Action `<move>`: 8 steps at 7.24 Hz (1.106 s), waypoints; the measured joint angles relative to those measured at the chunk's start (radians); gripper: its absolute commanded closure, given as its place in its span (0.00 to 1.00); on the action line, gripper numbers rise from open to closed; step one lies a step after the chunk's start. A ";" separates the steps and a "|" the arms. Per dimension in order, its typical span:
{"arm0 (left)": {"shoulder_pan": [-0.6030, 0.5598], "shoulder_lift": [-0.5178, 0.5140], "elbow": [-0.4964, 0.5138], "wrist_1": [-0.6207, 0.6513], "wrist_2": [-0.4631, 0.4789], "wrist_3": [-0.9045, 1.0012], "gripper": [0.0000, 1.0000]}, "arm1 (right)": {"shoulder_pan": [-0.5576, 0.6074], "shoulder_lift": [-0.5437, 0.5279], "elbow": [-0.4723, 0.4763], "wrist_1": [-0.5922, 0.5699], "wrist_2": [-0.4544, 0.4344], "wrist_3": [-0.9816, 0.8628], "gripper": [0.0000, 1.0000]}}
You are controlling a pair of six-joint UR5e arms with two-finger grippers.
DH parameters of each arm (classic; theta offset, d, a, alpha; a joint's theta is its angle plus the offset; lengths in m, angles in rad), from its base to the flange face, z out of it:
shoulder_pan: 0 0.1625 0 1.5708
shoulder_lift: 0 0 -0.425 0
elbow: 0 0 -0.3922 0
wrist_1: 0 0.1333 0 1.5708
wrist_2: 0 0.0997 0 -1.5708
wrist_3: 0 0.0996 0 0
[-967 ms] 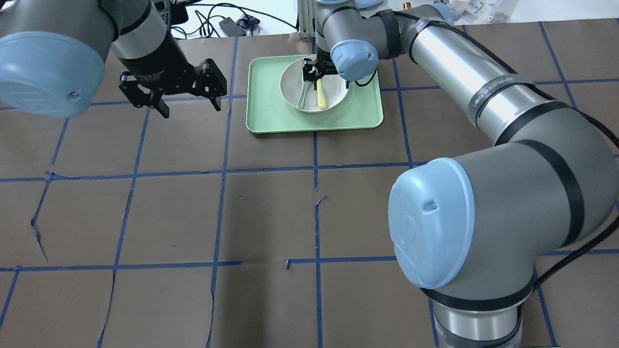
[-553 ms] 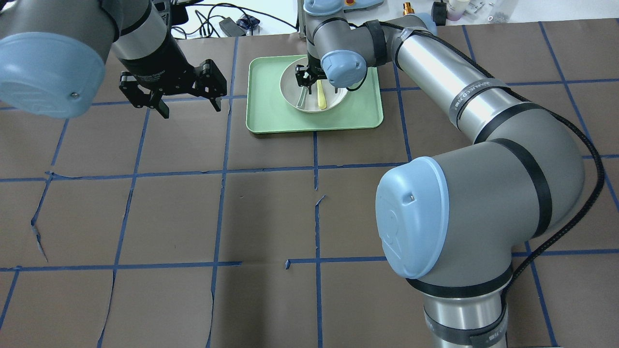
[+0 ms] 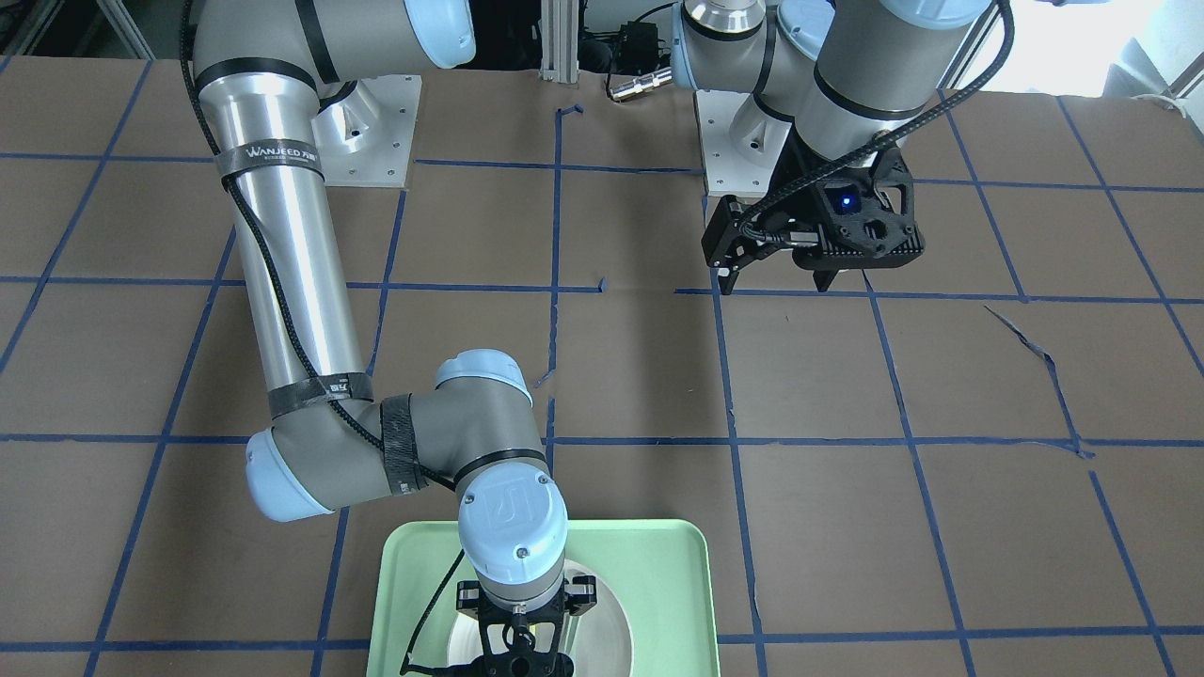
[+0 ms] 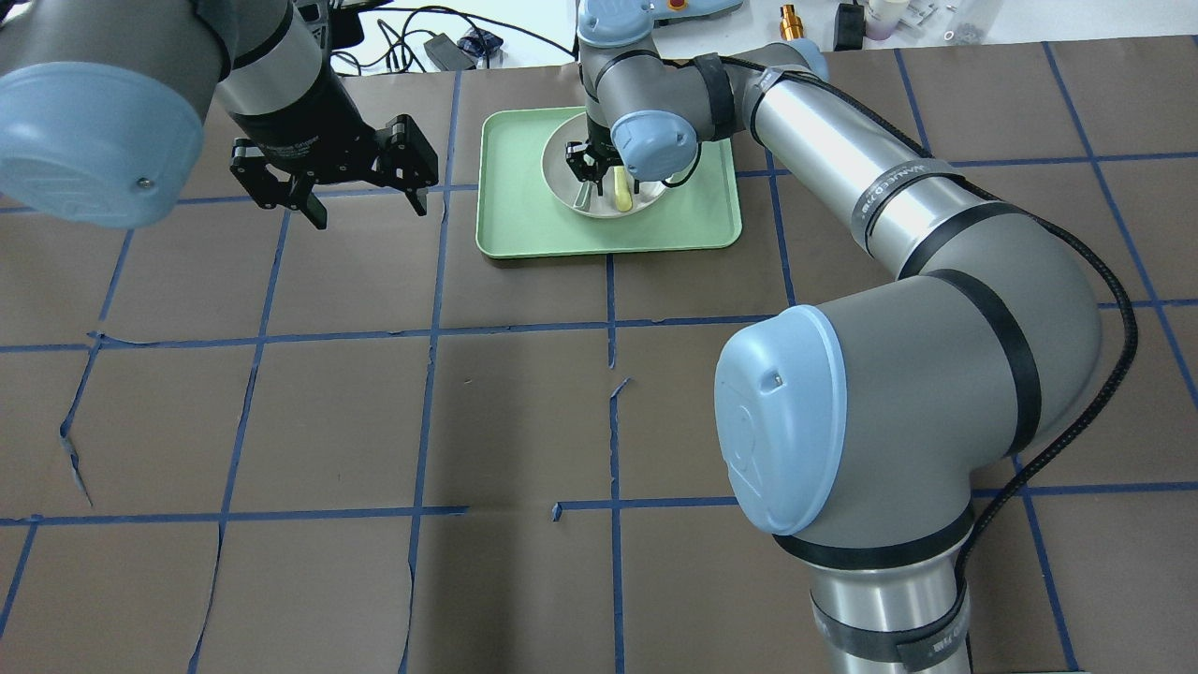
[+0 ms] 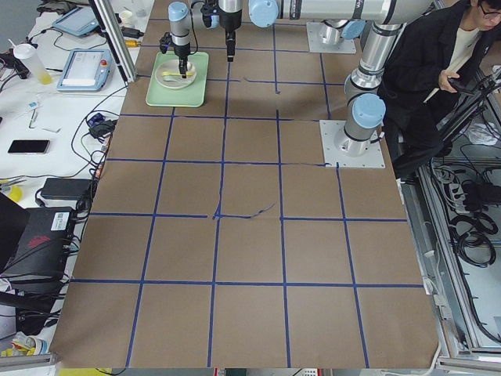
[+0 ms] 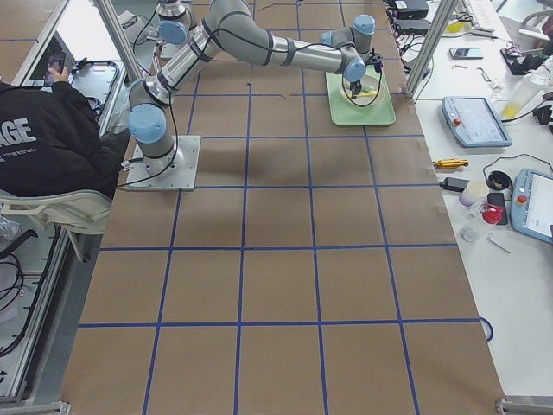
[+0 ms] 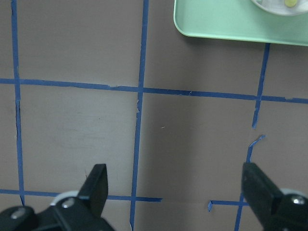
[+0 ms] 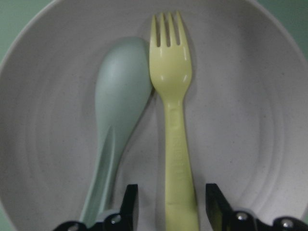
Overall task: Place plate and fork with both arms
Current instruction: 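Lower the right gripper onto the yellow fork and grasp it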
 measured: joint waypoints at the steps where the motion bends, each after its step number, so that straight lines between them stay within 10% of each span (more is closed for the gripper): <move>1: 0.000 -0.001 0.000 0.000 0.000 0.000 0.00 | 0.000 0.001 0.006 0.000 -0.001 -0.005 0.71; 4: 0.000 -0.003 0.000 0.001 -0.001 0.000 0.00 | 0.001 0.001 0.014 0.001 -0.001 -0.018 1.00; 8: 0.000 -0.006 0.000 0.006 -0.002 0.000 0.00 | -0.008 -0.052 0.024 0.009 -0.011 -0.091 1.00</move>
